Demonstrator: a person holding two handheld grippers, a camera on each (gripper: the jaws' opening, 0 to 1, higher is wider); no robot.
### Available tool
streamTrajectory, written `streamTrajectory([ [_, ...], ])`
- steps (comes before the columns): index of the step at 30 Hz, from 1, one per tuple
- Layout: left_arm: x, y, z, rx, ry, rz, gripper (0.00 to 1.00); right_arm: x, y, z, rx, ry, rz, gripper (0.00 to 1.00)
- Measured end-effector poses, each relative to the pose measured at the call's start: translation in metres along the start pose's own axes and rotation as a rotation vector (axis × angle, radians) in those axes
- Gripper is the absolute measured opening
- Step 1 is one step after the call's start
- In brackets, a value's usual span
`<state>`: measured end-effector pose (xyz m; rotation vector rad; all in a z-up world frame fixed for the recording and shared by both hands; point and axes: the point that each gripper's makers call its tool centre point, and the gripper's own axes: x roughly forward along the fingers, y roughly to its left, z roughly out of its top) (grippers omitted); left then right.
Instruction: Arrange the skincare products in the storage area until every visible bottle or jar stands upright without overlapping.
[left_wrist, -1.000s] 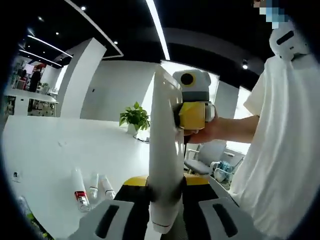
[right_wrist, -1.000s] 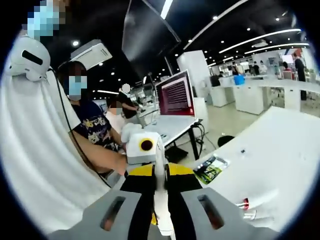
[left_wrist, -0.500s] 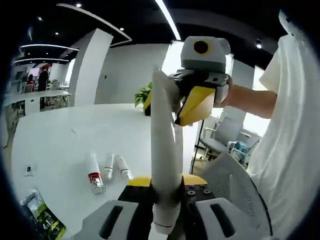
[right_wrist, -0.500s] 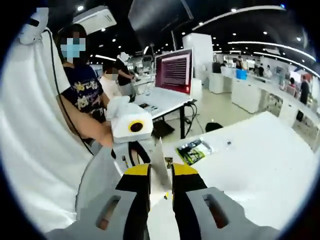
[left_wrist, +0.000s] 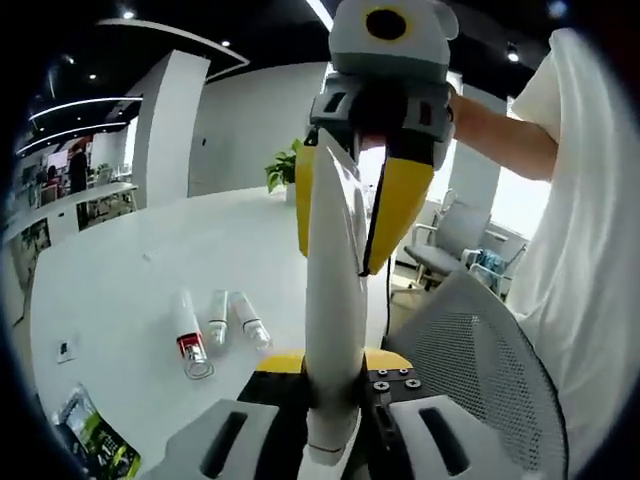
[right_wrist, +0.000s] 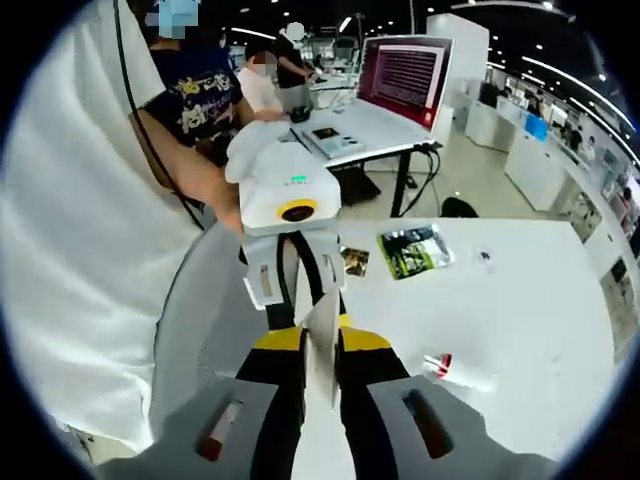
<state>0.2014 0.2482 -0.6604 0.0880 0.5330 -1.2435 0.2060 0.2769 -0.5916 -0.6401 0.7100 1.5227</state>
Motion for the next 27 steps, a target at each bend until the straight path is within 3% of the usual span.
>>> streamTrajectory([
  [8,0.004,0.011,-0.002,0.028,-0.01,0.066,0.23,0.003,-0.003,-0.002,-0.049,0.032,0.007,0.03],
  [10,0.001,0.018,0.0,0.0,-0.027,0.114,0.25,0.002,-0.008,-0.001,-0.05,0.028,-0.001,0.02],
  [11,-0.001,0.024,-0.002,-0.063,-0.029,0.151,0.26,0.0,-0.012,-0.001,-0.044,0.028,-0.01,0.02],
  [13,-0.006,0.032,-0.011,-0.098,-0.015,0.193,0.3,-0.005,-0.023,-0.004,-0.052,0.052,-0.043,0.02],
  [17,-0.018,0.04,-0.046,-0.102,0.111,0.251,0.35,-0.02,-0.056,-0.014,-0.067,0.091,-0.13,0.02],
  [22,-0.029,0.039,-0.076,-0.066,0.247,0.28,0.36,-0.039,-0.089,-0.018,-0.072,0.125,-0.17,0.03],
  [27,-0.033,0.033,-0.088,-0.059,0.281,0.304,0.36,-0.054,-0.117,-0.017,-0.079,0.138,-0.201,0.03],
])
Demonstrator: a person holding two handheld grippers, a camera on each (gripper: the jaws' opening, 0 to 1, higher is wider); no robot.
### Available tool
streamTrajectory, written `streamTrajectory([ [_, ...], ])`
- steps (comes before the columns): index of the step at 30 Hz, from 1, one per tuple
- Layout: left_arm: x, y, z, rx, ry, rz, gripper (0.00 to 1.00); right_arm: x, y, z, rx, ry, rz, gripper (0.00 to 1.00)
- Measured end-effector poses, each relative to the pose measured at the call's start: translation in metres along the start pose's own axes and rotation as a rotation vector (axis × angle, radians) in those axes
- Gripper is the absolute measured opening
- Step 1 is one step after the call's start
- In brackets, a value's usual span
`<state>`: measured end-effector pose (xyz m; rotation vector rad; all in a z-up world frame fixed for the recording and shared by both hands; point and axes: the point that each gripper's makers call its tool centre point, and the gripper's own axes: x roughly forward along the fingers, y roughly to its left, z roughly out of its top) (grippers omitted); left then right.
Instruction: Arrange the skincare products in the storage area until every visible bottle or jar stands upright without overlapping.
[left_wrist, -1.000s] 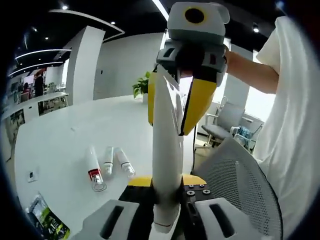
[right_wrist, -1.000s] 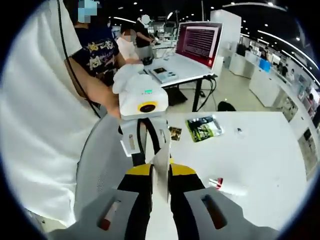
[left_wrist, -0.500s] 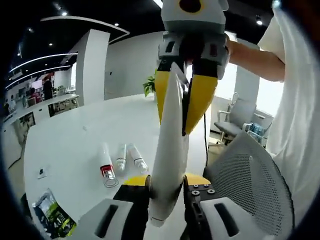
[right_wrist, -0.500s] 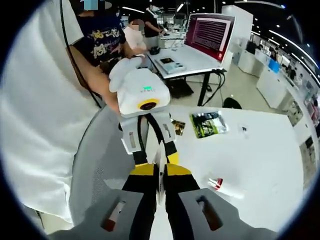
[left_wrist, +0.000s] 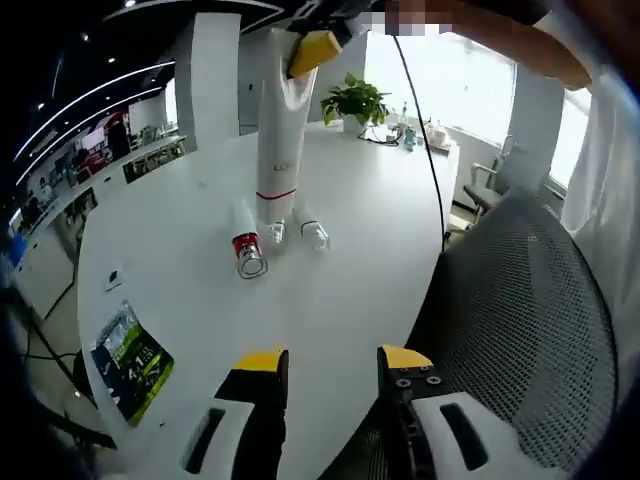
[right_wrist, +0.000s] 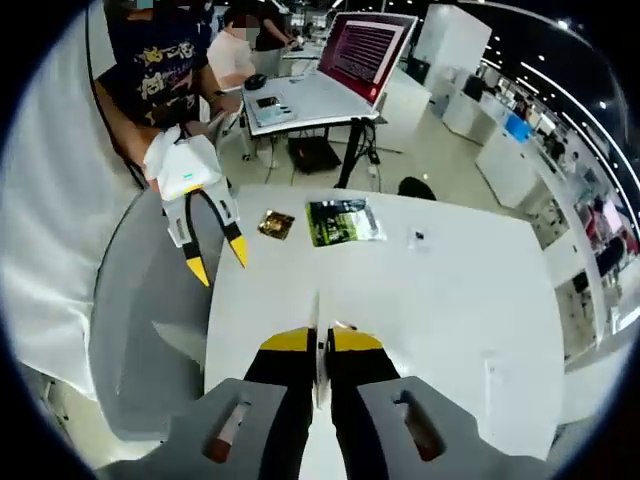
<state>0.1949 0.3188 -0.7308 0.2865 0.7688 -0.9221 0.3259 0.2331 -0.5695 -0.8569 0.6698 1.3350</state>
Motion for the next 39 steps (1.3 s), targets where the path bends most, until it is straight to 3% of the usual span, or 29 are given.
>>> streamTrajectory([
  [5,-0.001,0.001,-0.017,0.007,0.049,0.038,0.36,-0.003,-0.025,0.0,-0.008,0.014,-0.017,0.03],
  [9,0.0,0.009,-0.01,0.081,0.02,0.096,0.35,-0.004,-0.042,0.0,-0.017,0.026,-0.027,0.03],
  [17,-0.006,0.019,0.001,0.068,-0.041,0.152,0.35,0.0,-0.069,-0.009,0.002,0.039,-0.024,0.03],
  [29,-0.007,0.022,0.002,0.072,-0.051,0.172,0.33,0.006,-0.102,-0.069,0.078,0.138,-0.022,0.02],
  [39,-0.007,0.024,0.003,0.063,-0.057,0.175,0.31,0.02,-0.11,-0.102,0.095,0.195,0.001,0.01],
])
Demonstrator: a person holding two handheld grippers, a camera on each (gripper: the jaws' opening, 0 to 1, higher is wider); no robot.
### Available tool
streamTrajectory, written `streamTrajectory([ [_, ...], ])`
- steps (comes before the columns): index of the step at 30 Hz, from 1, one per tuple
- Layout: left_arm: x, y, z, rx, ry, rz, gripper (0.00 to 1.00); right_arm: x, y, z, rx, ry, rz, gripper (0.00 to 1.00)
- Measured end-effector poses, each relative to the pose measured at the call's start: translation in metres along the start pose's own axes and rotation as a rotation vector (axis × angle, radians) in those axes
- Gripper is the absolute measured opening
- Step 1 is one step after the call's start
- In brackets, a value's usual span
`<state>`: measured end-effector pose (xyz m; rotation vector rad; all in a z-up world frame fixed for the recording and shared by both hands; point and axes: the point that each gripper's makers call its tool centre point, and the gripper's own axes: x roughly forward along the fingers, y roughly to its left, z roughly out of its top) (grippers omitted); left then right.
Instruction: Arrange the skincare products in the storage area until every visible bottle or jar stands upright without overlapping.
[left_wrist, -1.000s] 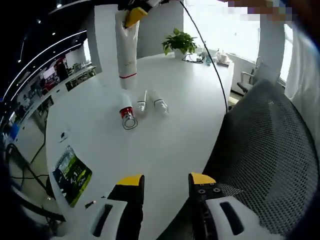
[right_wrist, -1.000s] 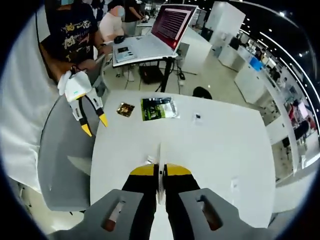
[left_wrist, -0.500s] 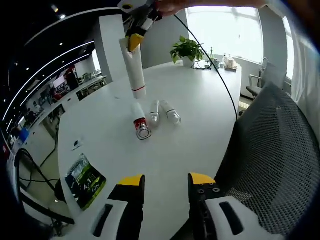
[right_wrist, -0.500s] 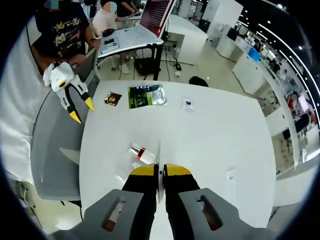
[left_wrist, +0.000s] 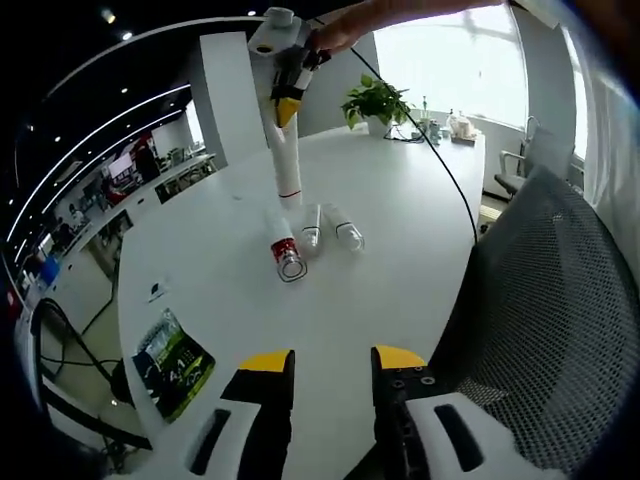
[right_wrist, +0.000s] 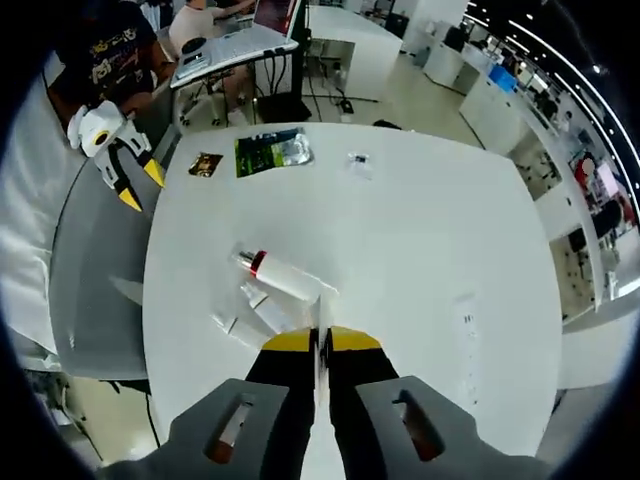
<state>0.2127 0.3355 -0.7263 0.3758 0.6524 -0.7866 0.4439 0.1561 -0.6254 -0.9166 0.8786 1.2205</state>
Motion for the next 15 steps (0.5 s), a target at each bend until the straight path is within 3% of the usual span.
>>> streamTrajectory([
  [15,0.001,0.0,-0.001,-0.007,0.007,0.006,0.29,0.015,-0.015,-0.012,-0.014,0.06,-0.001,0.0],
])
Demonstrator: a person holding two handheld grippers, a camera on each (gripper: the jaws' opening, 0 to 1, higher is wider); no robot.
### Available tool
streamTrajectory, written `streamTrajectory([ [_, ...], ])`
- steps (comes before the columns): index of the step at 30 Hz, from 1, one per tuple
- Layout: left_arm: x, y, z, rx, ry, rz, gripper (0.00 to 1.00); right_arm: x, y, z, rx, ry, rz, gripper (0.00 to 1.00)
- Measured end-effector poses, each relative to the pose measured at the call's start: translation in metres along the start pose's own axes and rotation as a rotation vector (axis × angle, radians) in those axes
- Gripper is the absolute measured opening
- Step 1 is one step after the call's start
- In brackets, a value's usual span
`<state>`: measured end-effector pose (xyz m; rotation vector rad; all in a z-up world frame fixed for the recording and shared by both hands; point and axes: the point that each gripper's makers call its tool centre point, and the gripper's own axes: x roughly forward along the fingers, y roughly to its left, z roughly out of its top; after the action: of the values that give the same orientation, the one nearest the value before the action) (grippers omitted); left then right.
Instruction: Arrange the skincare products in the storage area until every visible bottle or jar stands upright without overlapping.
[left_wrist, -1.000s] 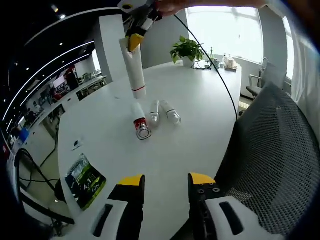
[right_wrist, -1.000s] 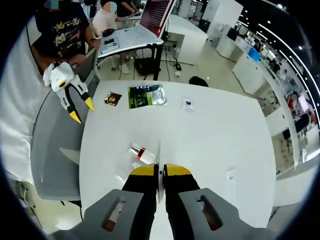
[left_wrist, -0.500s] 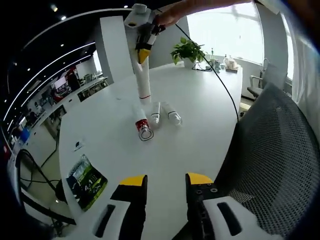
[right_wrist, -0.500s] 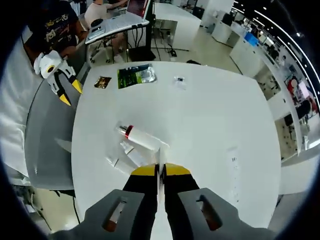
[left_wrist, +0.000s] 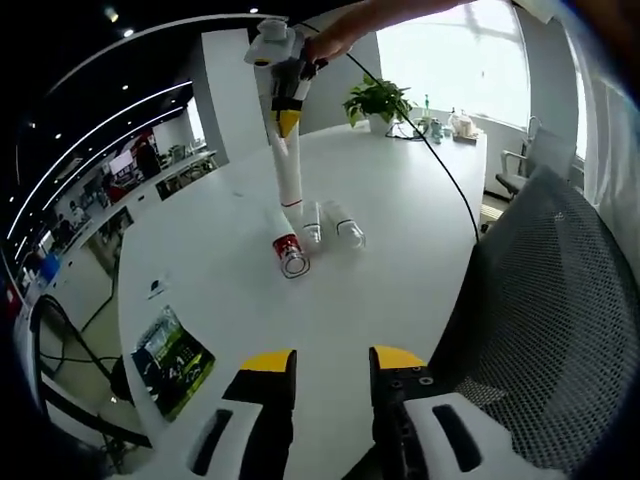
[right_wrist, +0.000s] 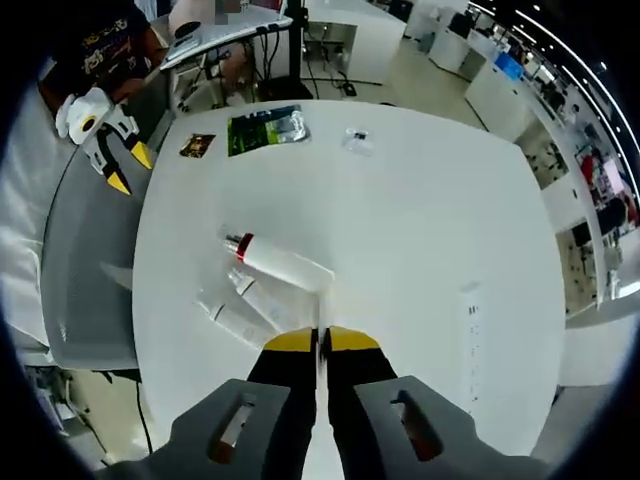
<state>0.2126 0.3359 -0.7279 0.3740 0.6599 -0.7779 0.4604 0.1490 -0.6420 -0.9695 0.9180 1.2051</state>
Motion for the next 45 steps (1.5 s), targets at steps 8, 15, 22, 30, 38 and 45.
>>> streamTrajectory([
  [8,0.0,0.001,0.0,-0.005,0.002,0.003,0.29,-0.002,-0.011,0.0,-0.019,0.019,-0.007,0.01],
  [15,-0.001,0.001,0.0,0.001,0.004,0.006,0.28,-0.001,-0.017,0.01,-0.016,-0.023,-0.035,0.02],
  [22,-0.001,-0.001,0.0,0.012,0.004,0.0,0.28,0.0,-0.022,0.009,-0.003,-0.052,-0.047,0.04],
  [30,-0.001,-0.004,0.0,0.027,0.012,-0.008,0.28,-0.003,-0.018,0.01,0.009,-0.084,-0.054,0.14],
  [38,0.0,-0.002,0.001,0.022,0.009,0.002,0.28,-0.026,-0.027,0.037,-0.079,-0.203,-0.174,0.36],
  [45,0.001,-0.001,-0.002,0.019,0.022,0.004,0.27,-0.039,-0.015,0.078,-0.228,-0.279,-0.211,0.43],
])
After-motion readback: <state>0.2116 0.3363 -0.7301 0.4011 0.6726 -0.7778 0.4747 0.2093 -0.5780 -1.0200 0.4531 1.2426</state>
